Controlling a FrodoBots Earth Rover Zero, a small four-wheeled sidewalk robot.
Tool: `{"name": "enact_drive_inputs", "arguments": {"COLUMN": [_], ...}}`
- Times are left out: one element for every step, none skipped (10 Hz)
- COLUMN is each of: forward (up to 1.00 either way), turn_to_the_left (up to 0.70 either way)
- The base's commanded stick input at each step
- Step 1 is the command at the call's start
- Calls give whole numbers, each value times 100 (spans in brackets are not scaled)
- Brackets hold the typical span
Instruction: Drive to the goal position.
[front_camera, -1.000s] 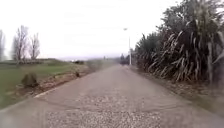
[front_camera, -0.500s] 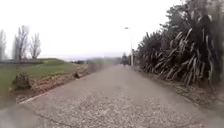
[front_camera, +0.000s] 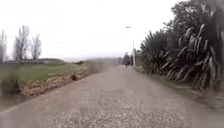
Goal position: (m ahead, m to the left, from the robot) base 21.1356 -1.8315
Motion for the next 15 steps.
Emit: {"name": "enact_drive_inputs", "arguments": {"forward": [85,85,85,85,85,85,85,85,85,85,85,85,85,85,85], "turn_to_the_left": [0,-6,-15,-34,-34,0,0,0,0,0,0,0,0,0,0]}}
